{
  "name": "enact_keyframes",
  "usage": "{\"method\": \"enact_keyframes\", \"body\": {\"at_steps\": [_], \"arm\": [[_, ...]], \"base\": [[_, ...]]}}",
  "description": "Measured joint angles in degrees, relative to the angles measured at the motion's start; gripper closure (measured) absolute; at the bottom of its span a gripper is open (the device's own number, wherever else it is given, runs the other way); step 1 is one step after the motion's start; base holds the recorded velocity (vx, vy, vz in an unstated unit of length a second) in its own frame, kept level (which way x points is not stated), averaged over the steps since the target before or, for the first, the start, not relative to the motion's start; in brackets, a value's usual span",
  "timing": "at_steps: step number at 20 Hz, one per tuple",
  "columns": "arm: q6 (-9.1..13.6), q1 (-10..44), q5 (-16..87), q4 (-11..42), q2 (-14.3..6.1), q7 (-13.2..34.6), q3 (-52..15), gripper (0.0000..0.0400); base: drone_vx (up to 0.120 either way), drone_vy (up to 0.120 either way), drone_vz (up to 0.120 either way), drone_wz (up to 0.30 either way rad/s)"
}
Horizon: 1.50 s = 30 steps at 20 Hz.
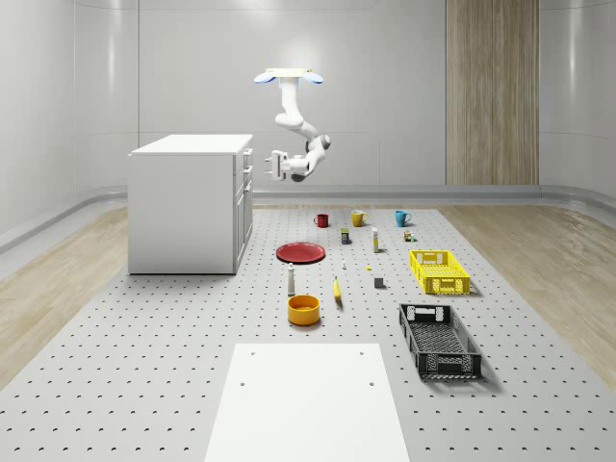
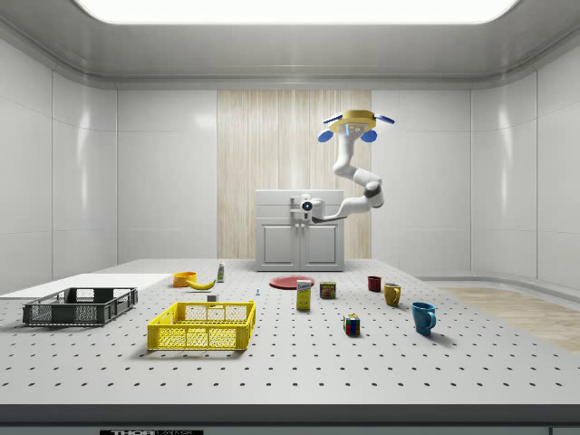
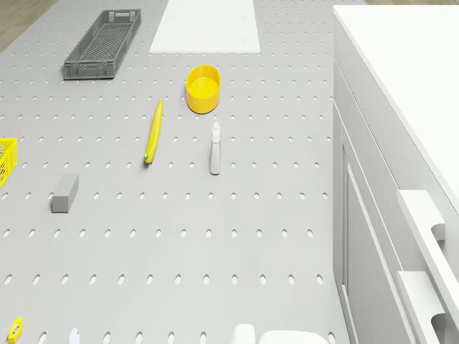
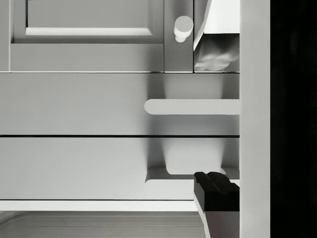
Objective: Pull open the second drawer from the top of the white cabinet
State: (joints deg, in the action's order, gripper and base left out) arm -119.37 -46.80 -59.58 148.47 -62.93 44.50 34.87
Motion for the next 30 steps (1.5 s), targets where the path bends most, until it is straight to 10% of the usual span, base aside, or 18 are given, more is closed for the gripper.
{"method": "enact_keyframes", "body": {"at_steps": [30], "arm": [[-5.4,-1.9,-12.8,-3.2,8.4,-3.5,-10.2,0.0100]], "base": [[0.000,0.000,0.000,0.000]]}}
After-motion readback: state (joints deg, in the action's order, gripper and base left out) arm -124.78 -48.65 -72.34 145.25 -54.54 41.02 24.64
